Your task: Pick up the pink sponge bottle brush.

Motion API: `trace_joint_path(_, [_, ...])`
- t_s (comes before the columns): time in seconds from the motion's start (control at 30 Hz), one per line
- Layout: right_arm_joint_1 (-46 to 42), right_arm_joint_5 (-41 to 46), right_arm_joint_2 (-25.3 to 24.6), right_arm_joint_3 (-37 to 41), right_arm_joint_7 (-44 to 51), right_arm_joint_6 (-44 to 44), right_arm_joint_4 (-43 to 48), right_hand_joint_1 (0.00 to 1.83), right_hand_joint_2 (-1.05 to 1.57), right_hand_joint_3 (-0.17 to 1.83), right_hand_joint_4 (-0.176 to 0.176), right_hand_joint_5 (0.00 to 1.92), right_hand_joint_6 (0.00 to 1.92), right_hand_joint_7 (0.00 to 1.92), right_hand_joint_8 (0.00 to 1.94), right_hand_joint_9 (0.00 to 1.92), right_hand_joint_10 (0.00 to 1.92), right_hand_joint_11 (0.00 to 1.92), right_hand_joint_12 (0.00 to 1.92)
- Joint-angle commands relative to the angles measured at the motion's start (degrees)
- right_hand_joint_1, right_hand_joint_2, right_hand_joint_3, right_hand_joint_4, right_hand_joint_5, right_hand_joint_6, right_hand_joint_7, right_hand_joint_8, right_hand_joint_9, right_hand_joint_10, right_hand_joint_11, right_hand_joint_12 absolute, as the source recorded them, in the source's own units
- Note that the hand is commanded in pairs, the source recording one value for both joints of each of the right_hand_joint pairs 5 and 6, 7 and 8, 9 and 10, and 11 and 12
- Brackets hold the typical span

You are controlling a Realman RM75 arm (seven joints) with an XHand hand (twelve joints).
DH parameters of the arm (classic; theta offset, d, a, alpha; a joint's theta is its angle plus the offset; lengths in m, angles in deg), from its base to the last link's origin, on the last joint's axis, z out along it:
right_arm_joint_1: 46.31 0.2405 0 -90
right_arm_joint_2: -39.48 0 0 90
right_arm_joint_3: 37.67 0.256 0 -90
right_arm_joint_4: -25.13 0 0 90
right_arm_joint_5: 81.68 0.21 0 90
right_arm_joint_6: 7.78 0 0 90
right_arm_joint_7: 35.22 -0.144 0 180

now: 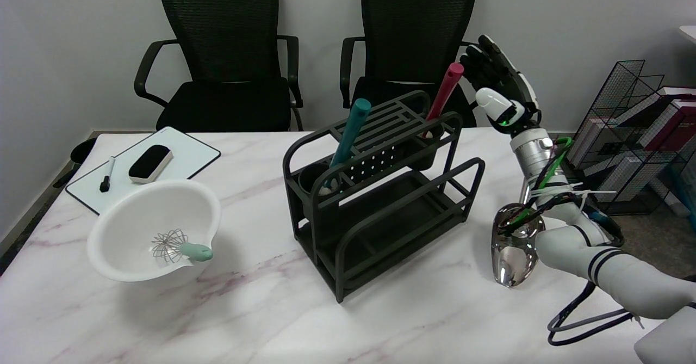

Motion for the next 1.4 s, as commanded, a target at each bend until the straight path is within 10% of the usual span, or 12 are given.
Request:
trace_joint_path(0.03, [4.17,0.00,-1.03,-3.91,0.47,2.06,-2.05,1.19,-0.33,1.28,0.000,0.19,0.19,0.31,0.31,0.33,0.33,0.31,0.31])
trace_joint_path(1.4, [-7.07,0.00,-1.11,-2.18,-1.77,-1.25,13.56,1.19,-0.17,1.28,0.000,0.11,0.11,0.27,0.27,0.35,0.35,0.33,0.33])
